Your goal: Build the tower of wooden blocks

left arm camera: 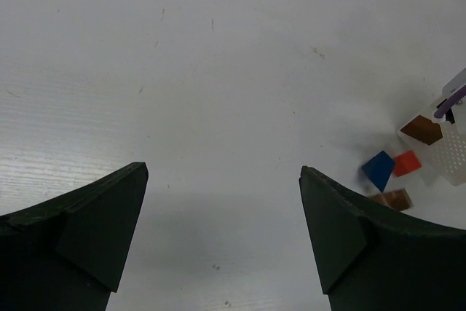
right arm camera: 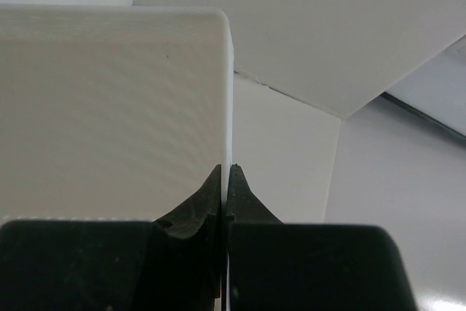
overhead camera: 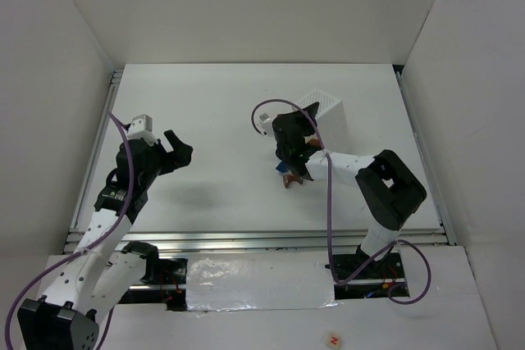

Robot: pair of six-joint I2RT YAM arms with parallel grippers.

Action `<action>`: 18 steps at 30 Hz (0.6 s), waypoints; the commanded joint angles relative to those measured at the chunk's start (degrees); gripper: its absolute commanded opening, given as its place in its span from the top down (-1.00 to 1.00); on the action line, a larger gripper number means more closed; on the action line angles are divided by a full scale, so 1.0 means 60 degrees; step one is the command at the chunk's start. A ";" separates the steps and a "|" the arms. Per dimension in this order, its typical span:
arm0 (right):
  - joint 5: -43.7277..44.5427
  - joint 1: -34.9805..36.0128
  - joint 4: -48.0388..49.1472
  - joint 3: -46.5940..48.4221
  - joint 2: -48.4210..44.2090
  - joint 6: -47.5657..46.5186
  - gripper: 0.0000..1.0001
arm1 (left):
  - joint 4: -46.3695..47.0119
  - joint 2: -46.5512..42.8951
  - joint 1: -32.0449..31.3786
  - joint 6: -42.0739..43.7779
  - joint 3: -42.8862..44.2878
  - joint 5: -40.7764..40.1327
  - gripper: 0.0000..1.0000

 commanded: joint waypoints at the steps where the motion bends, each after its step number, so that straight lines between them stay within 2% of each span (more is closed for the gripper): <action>1: -0.0008 0.0038 -0.0092 0.0203 -0.0246 -0.0061 1.00 | 0.0486 -0.0014 -0.0037 0.0163 0.0180 0.0193 -0.99; 18: -0.0110 -0.0241 0.0261 0.0204 -0.0684 -0.0427 0.99 | 0.0530 0.0074 -0.0022 0.0178 0.0209 0.0398 -0.99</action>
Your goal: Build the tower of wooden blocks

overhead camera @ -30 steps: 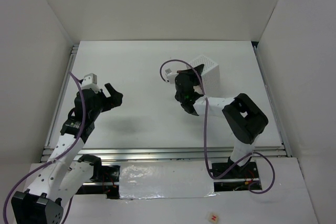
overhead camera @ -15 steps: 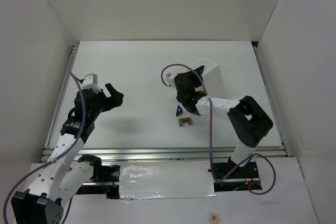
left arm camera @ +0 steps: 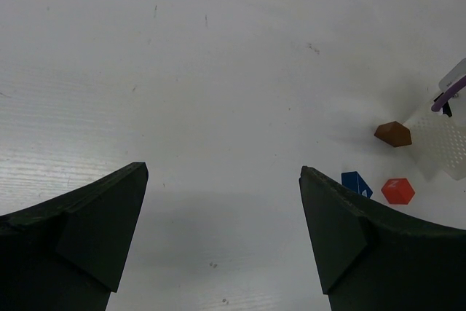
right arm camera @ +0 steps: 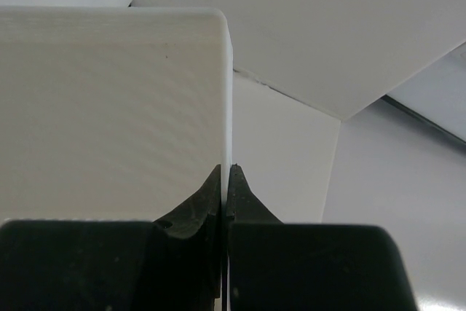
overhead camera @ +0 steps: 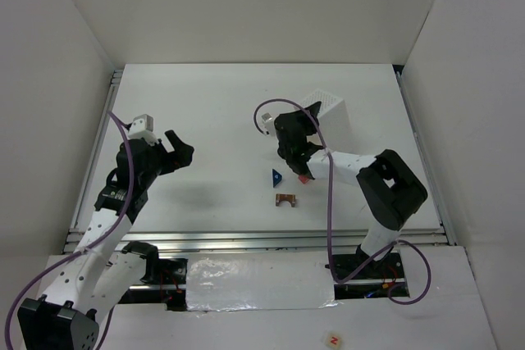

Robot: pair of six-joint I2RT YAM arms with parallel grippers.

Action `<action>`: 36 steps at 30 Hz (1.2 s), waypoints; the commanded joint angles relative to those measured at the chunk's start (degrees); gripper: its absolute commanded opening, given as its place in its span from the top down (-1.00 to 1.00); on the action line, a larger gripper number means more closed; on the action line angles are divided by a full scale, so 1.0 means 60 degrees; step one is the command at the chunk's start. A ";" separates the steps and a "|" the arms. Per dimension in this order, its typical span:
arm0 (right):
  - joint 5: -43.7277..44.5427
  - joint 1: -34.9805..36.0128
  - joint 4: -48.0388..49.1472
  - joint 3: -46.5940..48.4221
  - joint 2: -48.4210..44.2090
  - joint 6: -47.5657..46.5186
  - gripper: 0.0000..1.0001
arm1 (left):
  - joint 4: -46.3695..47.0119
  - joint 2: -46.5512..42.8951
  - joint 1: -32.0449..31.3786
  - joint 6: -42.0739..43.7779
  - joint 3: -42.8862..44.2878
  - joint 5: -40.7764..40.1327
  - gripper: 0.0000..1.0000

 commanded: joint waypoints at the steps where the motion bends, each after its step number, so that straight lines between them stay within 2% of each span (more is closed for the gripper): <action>1: -0.0172 -0.0062 0.0344 0.0069 -0.0761 -0.0256 0.99 | 0.0479 0.0066 -0.0022 0.0167 0.0224 0.0212 -0.99; 8: -0.0642 -0.0720 0.0122 0.0258 -0.1376 0.0754 1.00 | 0.0479 -0.0007 -0.0022 0.0152 0.0210 0.0197 -0.99; 10: -0.1049 -0.0969 -0.0239 0.0492 -0.1784 0.1645 1.00 | 0.0508 0.0022 -0.0022 0.0123 0.0210 0.0241 -0.99; 12: -0.1388 -0.1467 -0.0519 0.0886 -0.2035 0.3312 1.00 | 0.0508 0.0081 -0.0022 0.0137 0.0268 0.0285 -0.99; 15: -0.2733 -0.2227 -0.2113 0.1952 -0.2519 0.6150 1.00 | 0.0582 0.0198 -0.0022 0.0123 0.0356 0.0286 -0.99; 16: -0.3796 -0.2390 -0.3235 0.2218 -0.2781 0.8017 1.00 | 0.0553 0.0227 -0.0036 0.0166 0.0400 0.0285 -0.99; 18: -0.4638 -0.2886 -0.3626 0.2658 -0.3045 0.9683 1.00 | 0.0451 0.0315 -0.0036 0.0167 0.0561 0.0227 -0.99; 19: -0.4757 -0.3034 -0.3671 0.2777 -0.3047 1.0895 1.00 | 0.0435 0.0345 -0.0037 0.0123 0.0590 0.0140 -0.99; 22: -0.3502 -0.3605 -0.2618 0.2720 -0.2843 1.2514 1.00 | 0.0742 0.0447 -0.0037 0.0035 0.0590 0.0051 -0.99; 23: -0.2904 -0.3781 -0.2587 0.2835 -0.2740 1.3707 1.00 | 0.0801 0.0534 -0.0037 0.0006 0.0605 0.0080 -0.98; 25: -0.3028 -0.4452 -0.3870 0.3346 -0.2272 1.5133 1.00 | 0.0816 0.0681 -0.0051 0.0079 0.0809 0.0168 -0.99; 26: -0.3871 -0.4761 -0.4746 0.4379 -0.2010 1.6677 1.00 | 0.0744 0.0841 -0.0037 0.0064 0.0883 0.0168 -0.99; 27: -0.4344 -0.5069 -0.6220 0.4926 -0.1499 1.7403 1.00 | 0.0670 0.0915 -0.0037 0.0122 0.0985 0.0154 -0.98; 29: -0.5542 -0.6079 -0.7357 0.6299 -0.0955 1.9828 1.00 | 0.0538 0.1062 -0.0051 0.0094 0.1117 0.0096 -0.99; 31: -0.5695 -0.6477 -0.8691 0.6789 -0.0455 2.1242 1.00 | 0.0508 0.1106 -0.0051 -0.0052 0.1103 -0.0124 -0.99; 32: -0.5797 -0.7073 -0.8971 0.6748 -0.0382 2.1727 1.00 | 0.0508 0.1078 -0.0037 -0.0111 0.1089 -0.0197 -0.99; 33: -0.5958 -0.7209 -0.9046 0.6559 -0.0424 2.2573 1.00 | 0.0523 0.1048 -0.0037 -0.0097 0.1074 -0.0198 -0.99; 36: -0.6556 -0.7824 -0.8566 0.5271 -0.0746 2.3835 1.00 | 0.0421 0.0975 -0.0037 -0.0024 0.1190 -0.0286 -0.99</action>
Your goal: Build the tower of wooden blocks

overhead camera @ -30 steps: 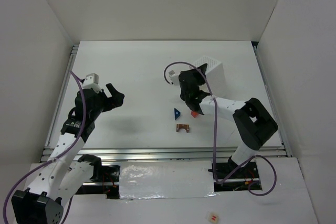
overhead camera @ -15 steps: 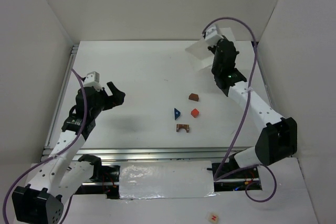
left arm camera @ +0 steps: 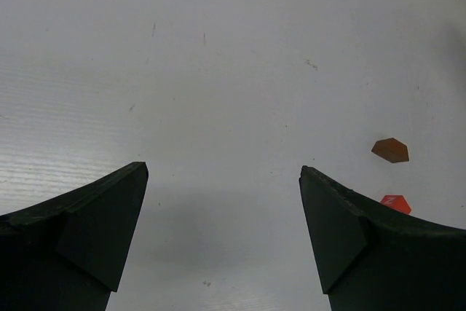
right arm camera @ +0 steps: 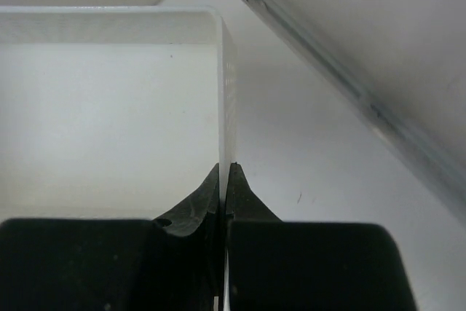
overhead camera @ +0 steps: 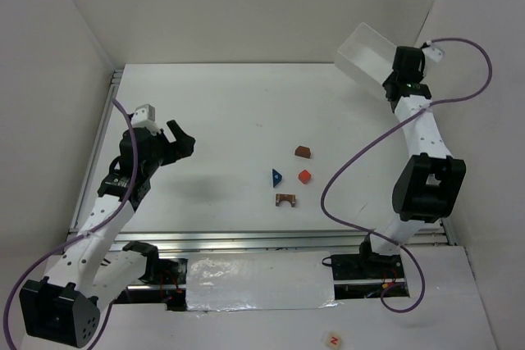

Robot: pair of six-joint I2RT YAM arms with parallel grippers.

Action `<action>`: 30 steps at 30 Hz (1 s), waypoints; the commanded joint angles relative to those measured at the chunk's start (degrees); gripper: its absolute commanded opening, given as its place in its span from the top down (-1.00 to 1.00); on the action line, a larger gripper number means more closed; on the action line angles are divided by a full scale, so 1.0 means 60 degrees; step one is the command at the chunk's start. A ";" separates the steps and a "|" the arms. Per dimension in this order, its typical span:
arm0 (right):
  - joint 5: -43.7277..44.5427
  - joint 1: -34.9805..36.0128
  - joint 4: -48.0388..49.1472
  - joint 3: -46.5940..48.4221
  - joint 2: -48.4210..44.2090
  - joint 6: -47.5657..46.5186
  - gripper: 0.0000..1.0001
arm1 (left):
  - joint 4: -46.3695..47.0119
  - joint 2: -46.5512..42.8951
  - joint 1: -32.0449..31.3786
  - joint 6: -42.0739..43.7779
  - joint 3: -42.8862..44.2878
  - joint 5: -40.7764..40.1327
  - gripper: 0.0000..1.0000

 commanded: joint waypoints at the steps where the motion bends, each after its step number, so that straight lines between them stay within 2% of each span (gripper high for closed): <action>1: -0.1171 -0.0525 -0.0448 -0.0908 -0.0499 0.3313 1.00 | 0.0115 -0.0162 -0.0051 0.0020 0.0462 -0.0195 -0.99; 3: -0.1582 -0.1038 -0.0926 -0.1029 -0.0339 0.4014 1.00 | 0.0071 -0.0249 -0.0037 0.0035 0.0477 -0.0166 -0.99; 7: -0.0899 -0.1362 -0.1619 -0.1685 -0.0338 0.5012 1.00 | 0.0187 -0.0396 -0.0066 -0.0097 0.0302 -0.0093 -0.99; 12: -0.0866 -0.1566 -0.1881 -0.2712 -0.0441 0.5496 0.97 | 0.0173 -0.0499 -0.0051 -0.0185 0.0199 -0.0092 -0.99; 18: -0.0458 -0.1669 -0.2875 -0.2876 -0.0046 0.6025 0.93 | 0.0071 -0.0484 -0.0051 -0.0244 0.0141 0.0054 -0.99; 22: 0.0042 -0.1640 -0.3406 -0.2890 0.0174 0.6128 0.73 | 0.0012 -0.0572 -0.0051 -0.0360 0.0067 0.0142 -0.99; 27: 0.0407 -0.1509 -0.3450 -0.3066 0.0160 0.6040 0.61 | 0.0070 -0.0733 -0.0066 -0.0390 -0.0036 0.0113 -0.98; 29: 0.0335 -0.1436 -0.3304 -0.3153 0.0160 0.5894 0.50 | 0.0041 -0.0719 -0.0051 -0.0332 -0.0021 0.0128 -0.99; 30: 0.0262 -0.1421 -0.3216 -0.3255 0.0145 0.5763 0.17 | -0.0017 -0.0704 -0.0051 -0.0317 -0.0006 0.0113 -0.99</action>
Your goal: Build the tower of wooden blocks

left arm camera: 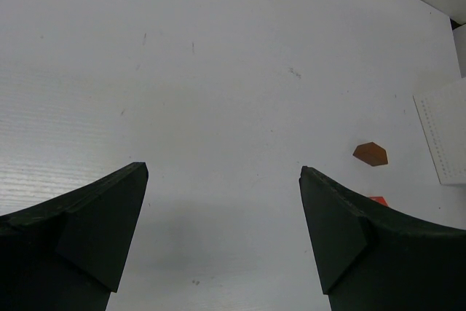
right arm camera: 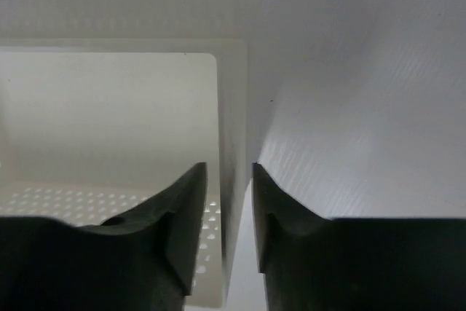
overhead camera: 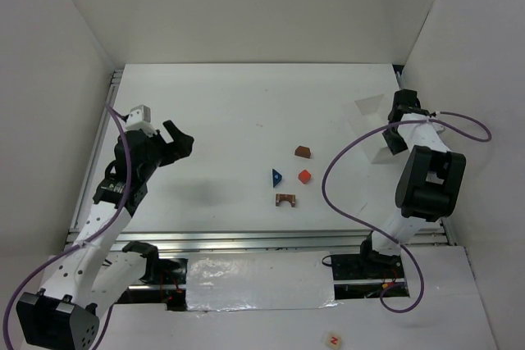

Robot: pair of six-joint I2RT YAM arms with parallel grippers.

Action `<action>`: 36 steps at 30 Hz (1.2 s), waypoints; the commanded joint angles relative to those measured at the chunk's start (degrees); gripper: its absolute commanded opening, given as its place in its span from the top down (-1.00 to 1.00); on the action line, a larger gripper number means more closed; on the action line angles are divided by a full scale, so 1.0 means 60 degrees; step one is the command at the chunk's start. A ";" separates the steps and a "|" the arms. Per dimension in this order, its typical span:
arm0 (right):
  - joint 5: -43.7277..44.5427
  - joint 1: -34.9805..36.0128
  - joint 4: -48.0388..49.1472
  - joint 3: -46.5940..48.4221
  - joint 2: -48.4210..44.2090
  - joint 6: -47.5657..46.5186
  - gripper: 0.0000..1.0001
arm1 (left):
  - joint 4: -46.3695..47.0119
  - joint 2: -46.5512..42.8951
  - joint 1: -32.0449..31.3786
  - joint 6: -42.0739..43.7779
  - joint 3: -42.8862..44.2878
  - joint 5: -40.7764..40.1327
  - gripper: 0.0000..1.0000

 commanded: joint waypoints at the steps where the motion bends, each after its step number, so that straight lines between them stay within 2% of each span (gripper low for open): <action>1: 0.0317 0.0131 0.0172 -0.0152 -0.0157 -0.0106 0.06 | 0.0110 -0.0103 -0.0033 -0.0044 0.0008 0.0022 -0.99; 3: 0.0301 0.0175 0.0173 -0.0109 -0.0274 -0.0223 -0.06 | -0.0021 -0.0074 -0.0048 0.0015 0.0096 0.0021 -0.99; 6: 0.0462 0.0336 0.0143 0.0037 -0.0888 -0.0646 -0.14 | -0.0037 -0.0044 -0.0033 0.0059 0.0140 0.0079 -0.99; 9: 0.0477 0.0629 0.0070 0.0184 -0.1633 -0.1233 -0.59 | 0.0065 -0.0015 -0.0033 0.0088 0.0126 0.0167 -0.99; 10: 0.0637 0.0746 0.0114 0.0184 -0.1869 -0.1685 -0.61 | 0.0124 0.0028 -0.0033 0.0132 0.0097 0.0342 -0.99; 11: 0.0711 0.0892 0.0172 0.0097 -0.2089 -0.1965 -0.92 | 0.0182 0.0043 -0.0048 0.0147 0.0067 0.0358 -0.99; 12: 0.0711 0.1212 0.0260 0.0038 -0.2642 -0.2258 -0.98 | 0.0255 0.0073 -0.0033 0.0248 0.0053 0.0561 -0.99; 15: 0.0084 0.1900 0.1209 -0.0634 -0.3872 -0.3896 -0.99 | 0.0869 0.0350 -0.0048 0.0716 -0.0035 0.1922 -0.99; 16: -0.0702 0.2122 0.2257 -0.1289 -0.4212 -0.5293 -0.99 | 0.0973 0.0554 -0.0033 0.0805 -0.0064 0.2651 -0.99; 17: -0.1260 0.2428 0.3413 -0.1643 -0.4824 -0.5974 -0.99 | 0.1076 0.0672 -0.0033 0.0980 -0.0065 0.2992 -0.99; 18: -0.2107 0.2707 0.3787 -0.1980 -0.5034 -0.6851 -0.99 | 0.1178 0.0804 -0.0048 0.1098 -0.0065 0.3285 -0.99; 19: -0.3870 0.2869 0.3965 -0.2375 -0.5239 -0.8194 -0.99 | 0.1165 0.1066 -0.0091 0.1230 -0.0036 0.3723 -0.99; 23: -0.6167 0.4098 0.3791 -0.2510 -0.5461 -0.9930 -0.99 | 0.1091 0.1654 -0.0208 0.1436 0.0052 0.4152 -0.99; 27: -0.5823 0.5941 0.3702 -0.2847 -0.5358 -1.0669 -0.99 | 0.1062 0.1976 -0.0472 0.1539 0.0038 0.4182 -0.99; 32: -0.4726 0.6883 0.3777 -0.2966 -0.4468 -0.9911 -0.99 | 0.0946 0.2416 -0.1043 0.1597 0.0257 0.3861 -0.99; 36: -0.5438 0.7396 0.3892 -0.3212 -0.4084 -1.0008 -0.99 | 0.0696 0.2651 -0.1584 0.1699 0.0389 0.3364 -0.99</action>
